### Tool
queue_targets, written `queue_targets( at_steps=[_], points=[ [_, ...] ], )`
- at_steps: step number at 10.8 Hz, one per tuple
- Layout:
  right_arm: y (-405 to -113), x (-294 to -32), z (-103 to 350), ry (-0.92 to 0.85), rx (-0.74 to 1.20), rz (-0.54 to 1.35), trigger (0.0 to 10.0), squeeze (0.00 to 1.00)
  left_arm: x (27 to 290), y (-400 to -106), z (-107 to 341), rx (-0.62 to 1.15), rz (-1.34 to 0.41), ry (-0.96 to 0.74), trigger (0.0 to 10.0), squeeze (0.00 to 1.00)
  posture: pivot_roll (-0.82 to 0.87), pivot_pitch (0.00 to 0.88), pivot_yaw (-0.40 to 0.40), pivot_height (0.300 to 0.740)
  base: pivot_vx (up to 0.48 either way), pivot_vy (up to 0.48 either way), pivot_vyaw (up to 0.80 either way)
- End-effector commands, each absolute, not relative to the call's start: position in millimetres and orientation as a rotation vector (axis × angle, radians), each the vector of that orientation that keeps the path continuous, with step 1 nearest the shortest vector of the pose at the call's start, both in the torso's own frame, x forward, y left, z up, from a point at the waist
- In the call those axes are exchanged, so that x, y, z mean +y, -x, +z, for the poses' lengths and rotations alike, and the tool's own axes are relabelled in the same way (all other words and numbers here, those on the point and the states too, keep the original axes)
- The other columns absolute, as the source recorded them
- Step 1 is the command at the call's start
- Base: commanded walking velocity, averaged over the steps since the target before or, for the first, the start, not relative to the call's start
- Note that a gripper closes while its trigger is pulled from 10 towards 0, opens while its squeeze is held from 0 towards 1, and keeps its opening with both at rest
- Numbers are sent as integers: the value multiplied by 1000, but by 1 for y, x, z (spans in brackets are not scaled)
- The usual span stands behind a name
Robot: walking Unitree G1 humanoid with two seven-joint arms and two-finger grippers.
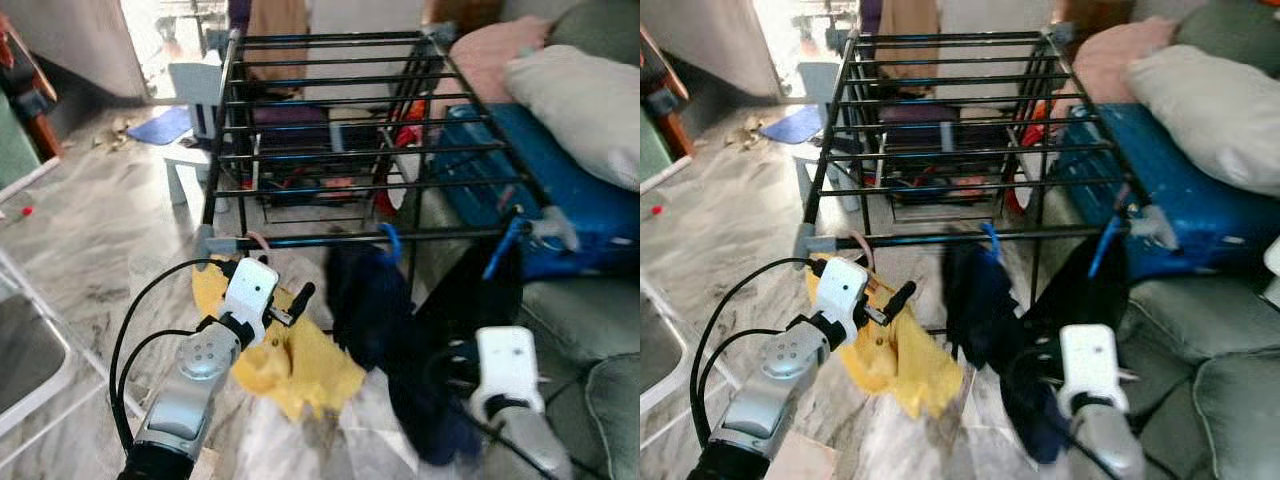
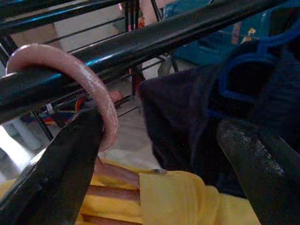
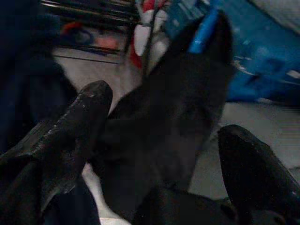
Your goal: Hang hanger
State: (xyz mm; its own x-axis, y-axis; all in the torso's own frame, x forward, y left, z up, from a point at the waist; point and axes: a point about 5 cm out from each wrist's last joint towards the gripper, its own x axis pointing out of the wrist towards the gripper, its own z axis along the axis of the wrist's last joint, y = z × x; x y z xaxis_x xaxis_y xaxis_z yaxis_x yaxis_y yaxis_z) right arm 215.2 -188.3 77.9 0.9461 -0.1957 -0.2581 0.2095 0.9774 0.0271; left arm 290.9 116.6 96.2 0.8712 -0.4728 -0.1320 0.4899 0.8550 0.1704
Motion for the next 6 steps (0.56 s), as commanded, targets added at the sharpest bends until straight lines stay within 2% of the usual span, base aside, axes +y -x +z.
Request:
queue_targets(
  at_steps=[1, 3, 6],
  points=[
    [-219, -197, 77, -26, 276, -262, 10000, 0, 117, -292, 99, 91, -535, -206, 10000, 0, 15, 0, 1, 740, 0, 0, 0],
    [-234, -208, 75, -56, 289, -245, 10000, 0, 117, -291, 100, 89, -550, -208, 10000, 0, 25, 0, 0, 740, 0, 0, 0],
    [-279, -208, 73, -93, 344, -102, 10000, 0, 116, -291, 102, 89, -574, -204, 10000, 0, 39, 0, -2, 740, 0, 0, 0]
  ],
)
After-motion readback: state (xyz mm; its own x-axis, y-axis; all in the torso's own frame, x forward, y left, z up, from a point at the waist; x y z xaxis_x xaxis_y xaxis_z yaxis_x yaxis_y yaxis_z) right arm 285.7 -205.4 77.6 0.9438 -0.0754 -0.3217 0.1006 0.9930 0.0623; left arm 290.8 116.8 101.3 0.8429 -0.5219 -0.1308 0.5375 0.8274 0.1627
